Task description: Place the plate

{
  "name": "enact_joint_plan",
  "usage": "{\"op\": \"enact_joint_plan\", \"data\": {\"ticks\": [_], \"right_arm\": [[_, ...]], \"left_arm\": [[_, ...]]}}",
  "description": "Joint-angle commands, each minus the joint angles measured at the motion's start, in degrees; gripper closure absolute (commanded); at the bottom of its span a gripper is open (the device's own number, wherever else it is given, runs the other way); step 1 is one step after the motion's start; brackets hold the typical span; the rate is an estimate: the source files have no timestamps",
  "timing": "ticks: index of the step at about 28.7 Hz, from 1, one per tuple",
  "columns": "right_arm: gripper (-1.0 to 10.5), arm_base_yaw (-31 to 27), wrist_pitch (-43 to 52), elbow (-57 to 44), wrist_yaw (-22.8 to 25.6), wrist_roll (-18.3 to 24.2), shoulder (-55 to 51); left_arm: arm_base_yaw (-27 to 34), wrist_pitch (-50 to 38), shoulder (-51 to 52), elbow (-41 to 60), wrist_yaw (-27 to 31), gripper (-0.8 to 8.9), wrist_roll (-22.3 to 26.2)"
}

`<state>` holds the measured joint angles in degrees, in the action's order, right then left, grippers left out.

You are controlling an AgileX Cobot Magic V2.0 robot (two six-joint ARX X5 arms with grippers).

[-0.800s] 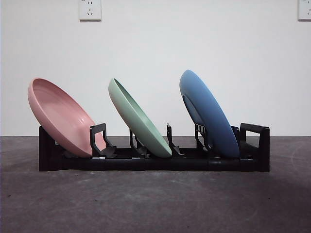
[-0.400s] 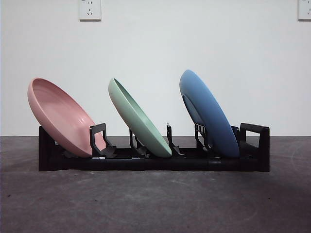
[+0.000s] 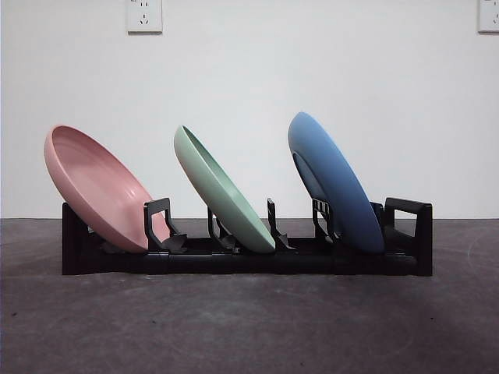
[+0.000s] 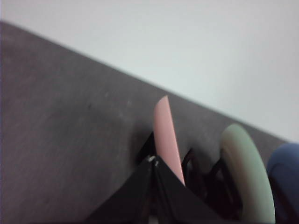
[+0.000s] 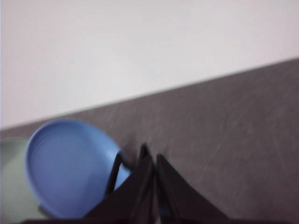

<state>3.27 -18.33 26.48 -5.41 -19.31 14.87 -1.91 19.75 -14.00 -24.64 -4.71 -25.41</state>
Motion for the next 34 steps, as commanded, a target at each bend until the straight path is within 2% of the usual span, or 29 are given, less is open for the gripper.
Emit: {"op": "enact_joint_plan", "data": {"ticks": [1, 6, 13, 18, 19, 20, 21, 22, 23, 24, 28, 31, 34], "right_arm": [[9.3, -0.02, -3.74, 5.4, -3.17, 0.52, 5.05], [9.3, -0.02, -10.8, 13.97, -14.51, 0.66, 14.56], [9.3, 0.09, -19.93, 23.96, -24.85, 2.08, 27.06], [9.3, 1.73, -24.94, 29.79, -26.12, 5.44, 35.12], [9.3, 2.32, -25.29, 30.77, -26.12, 6.69, 36.98], [9.0, 2.93, -25.24, 31.5, -26.12, 8.41, 38.6], [8.1, 3.56, -25.16, 32.11, -26.1, 9.9, 40.02], [6.6, 4.15, -25.16, 32.61, -26.1, 10.73, 41.13], [5.7, 4.66, -24.98, 32.96, -26.1, 10.75, 41.99], [5.5, 5.09, -24.9, 33.05, -26.1, 10.75, 42.16], [5.6, 6.78, -24.13, 33.24, -26.14, 10.25, 41.33], [7.1, 9.9, -23.96, 35.41, -26.12, 6.32, 43.04], [7.3, 13.05, -24.33, 41.07, -26.1, 4.74, 48.68]], "left_arm": [[0.02, 4.72, -4.74, -6.36, -1.31, 8.02, 3.58], [0.0, 14.51, -13.6, -16.57, -6.08, 8.03, 6.62], [-0.04, 27.08, -24.48, -26.99, -13.42, 8.03, 9.18], [-0.04, 35.01, -32.17, -33.62, -16.85, 7.92, 11.74], [-0.04, 36.26, -33.81, -34.97, -16.85, 7.34, 11.96], [-0.04, 36.52, -35.17, -35.89, -16.85, 6.29, 11.98], [-0.04, 36.52, -36.15, -36.59, -16.83, 5.24, 11.96], [-0.04, 36.41, -36.87, -37.11, -16.83, 4.57, 11.96], [-0.04, 36.41, -37.29, -37.44, -16.85, 4.36, 11.96], [-0.04, 36.39, -37.35, -37.51, -16.83, 4.36, 11.91], [-0.04, 35.95, -37.13, -37.51, -16.83, 4.38, 11.91], [-0.04, 36.0, -37.13, -37.51, -16.83, 4.38, 11.8], [-0.04, 36.0, -37.13, -37.51, -16.83, 4.38, 11.8]]}}
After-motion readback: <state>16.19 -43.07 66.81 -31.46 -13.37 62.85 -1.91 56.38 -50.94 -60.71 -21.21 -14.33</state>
